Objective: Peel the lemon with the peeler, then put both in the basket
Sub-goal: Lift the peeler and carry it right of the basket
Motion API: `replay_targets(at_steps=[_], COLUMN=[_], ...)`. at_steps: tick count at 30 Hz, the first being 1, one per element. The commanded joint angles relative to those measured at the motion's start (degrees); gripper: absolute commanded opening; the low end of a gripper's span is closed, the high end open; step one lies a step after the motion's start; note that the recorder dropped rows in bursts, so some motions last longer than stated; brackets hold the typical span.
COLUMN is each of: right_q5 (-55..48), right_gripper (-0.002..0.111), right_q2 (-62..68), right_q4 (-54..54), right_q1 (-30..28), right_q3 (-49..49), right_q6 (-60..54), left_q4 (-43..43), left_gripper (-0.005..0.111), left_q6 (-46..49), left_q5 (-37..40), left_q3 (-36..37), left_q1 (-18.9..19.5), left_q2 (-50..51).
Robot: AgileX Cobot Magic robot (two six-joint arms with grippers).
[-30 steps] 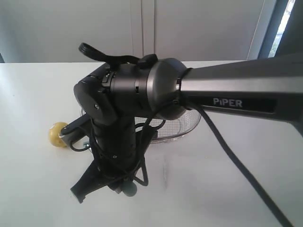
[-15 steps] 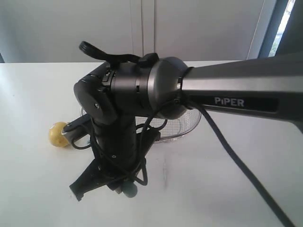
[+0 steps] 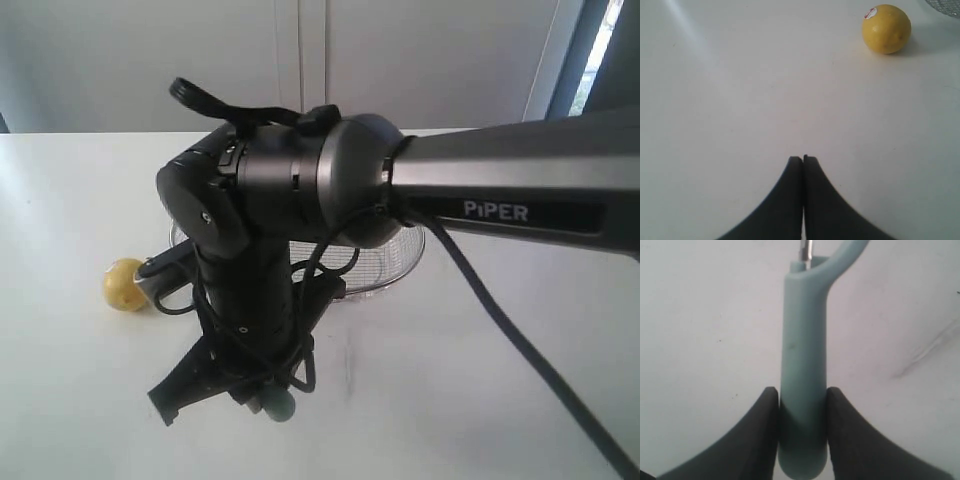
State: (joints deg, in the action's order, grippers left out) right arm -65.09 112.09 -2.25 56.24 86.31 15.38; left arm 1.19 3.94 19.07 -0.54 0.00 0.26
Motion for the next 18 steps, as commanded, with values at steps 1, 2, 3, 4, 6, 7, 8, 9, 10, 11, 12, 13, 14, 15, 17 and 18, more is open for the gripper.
replay_targets(at_steps=[1, 2, 3, 4, 6, 7, 8, 9, 10, 11, 12, 13, 14, 15, 17, 18], right_q5=[-1.7, -1.9, -1.9, -2.0, -2.0, -1.8, -1.2, -0.6, -0.6, -0.5, -0.5, -0.5, -0.5, -0.5, -0.9, -1.0], right_gripper=[0.0, 0.0, 0.0, 0.0, 0.0, 0.0, 0.0, 0.0, 0.0, 0.0, 0.0, 0.0, 0.0, 0.0, 0.0, 0.0], right_q2=[-2.0, -2.5, -2.9, -3.3, -4.6, -5.2, -5.7, -6.1, -6.5, -7.0, -7.1, -7.8, -8.1, -8.9, -9.9, -10.7], right_q4=[0.1, 0.1, -0.1, -0.2, -0.2, -0.3, -0.3, -0.3, -0.3, -0.3, -0.3, -0.3, -0.2, 0.1, 2.2, 3.1], right_q1=[0.2, 0.2, 0.2, 0.2, 0.2, 0.2, 0.2, 0.2, -0.3, -1.2, -1.7, -3.3, -4.0, -5.7, -7.9, -9.0], right_q3=[0.5, 0.5, 0.5, 0.5, 0.5, 0.5, 0.5, 0.5, 0.5, 0.5, 0.5, 0.5, 0.5, 0.5, 0.1, -0.7], right_q6=[0.3, 0.3, 0.0, -0.1, -0.1, -0.5, -2.6, -5.1, -5.2, -5.2, -5.2, -5.2, -5.2, -5.2, -5.6, -6.7], left_q4=[-0.3, -0.3, -0.3, -0.3, -0.3, -0.3, -0.3, -0.3, -0.3, -0.3, -0.3, -0.3, -0.3, -0.3, -0.3, -0.3], left_gripper=[0.0, 0.0, 0.0, 0.0, 0.0, 0.0, 0.0, 0.0, 0.0, 0.0, 0.0, 0.0, 0.0, 0.0, 0.0, 0.0], left_q6=[0.2, 0.2, 0.2, 0.2, 0.2, 0.2, 0.2, 0.2, 0.2, 0.2, 0.2, 0.2, 0.2, 0.2, 0.2, 0.2], left_q5=[0.5, 0.5, 0.5, 0.5, 0.5, 0.5, 0.5, 0.5, 0.5, 0.5, 0.5, 0.5, 0.5, 0.5, 0.5, 0.5], left_q3=[0.5, 0.5, 0.5, 0.5, 0.5, 0.5, 0.5, 0.5, 0.5, 0.5, 0.5, 0.5, 0.5, 0.5, 0.5, 0.5], left_q1=[-0.1, -0.1, -0.1, -0.1, -0.1, -0.1, -0.1, -0.1, -0.1, -0.1, -0.1, -0.1, -0.1, -0.1, -0.1, -0.1], left_q2=[-0.3, -0.3, -0.3, -0.3, -0.3, -0.3, -0.3, -0.3, -0.3, -0.3, -0.3, -0.3, -0.3, -0.3, -0.3, -0.3])
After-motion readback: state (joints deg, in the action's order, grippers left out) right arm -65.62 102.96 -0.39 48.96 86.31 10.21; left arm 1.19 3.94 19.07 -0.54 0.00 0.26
